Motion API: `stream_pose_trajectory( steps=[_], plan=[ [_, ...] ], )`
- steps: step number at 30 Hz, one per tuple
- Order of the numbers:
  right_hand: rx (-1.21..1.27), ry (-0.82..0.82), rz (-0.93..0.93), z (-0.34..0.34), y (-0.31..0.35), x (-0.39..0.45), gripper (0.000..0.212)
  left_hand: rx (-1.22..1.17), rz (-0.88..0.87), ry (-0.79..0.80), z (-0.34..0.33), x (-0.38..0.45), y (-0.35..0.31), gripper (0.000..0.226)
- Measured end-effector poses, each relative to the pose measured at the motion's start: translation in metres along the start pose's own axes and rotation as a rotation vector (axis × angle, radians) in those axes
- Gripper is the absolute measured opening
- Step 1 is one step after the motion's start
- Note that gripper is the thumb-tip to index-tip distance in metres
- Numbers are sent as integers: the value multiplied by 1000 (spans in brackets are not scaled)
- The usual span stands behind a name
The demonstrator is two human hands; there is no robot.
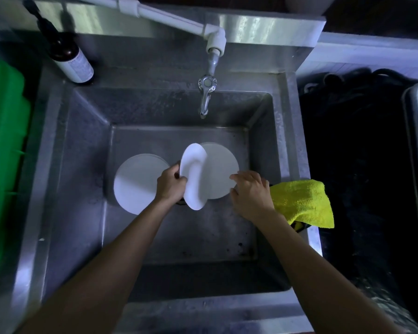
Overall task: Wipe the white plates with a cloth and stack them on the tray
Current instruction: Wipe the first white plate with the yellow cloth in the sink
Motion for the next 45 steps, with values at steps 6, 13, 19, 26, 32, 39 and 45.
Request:
stream_pose_trajectory(
  steps=[6,13,19,26,32,39,45],
  plan=[
    [-128,-101,-53,25,-18,-31,46,-130,77,42,4,-31,-10,44],
    [-210,-120,-248,45,-75,-71,66,-337,100,82,-8,-61,-31,38],
    [-155,-59,-341,44,-106,-91,67,-389,111,88,-17,-79,-52,44],
    [-206,-214,-262,66,-108,-96,37,-480,124,72,-20,-96,-67,40],
    [52,-379,-167,91,-110,-106,37,-524,131,78,-18,-107,-68,33],
    [450,-554,81,126,-68,-117,49,-538,111,78,-13,-121,-72,30],
    [528,-406,292,124,7,-112,50,-603,67,101,-8,-136,-83,36]
  ],
)
Point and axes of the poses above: each hand's wrist, its own x-axis towards the middle knuckle, its own z-axis out of the back of the hand, y = z × x, the point moved 9 cm from there along x, towards the middle knuckle, and after that the axes turned 6 degrees about x, right-handed, at the moved point
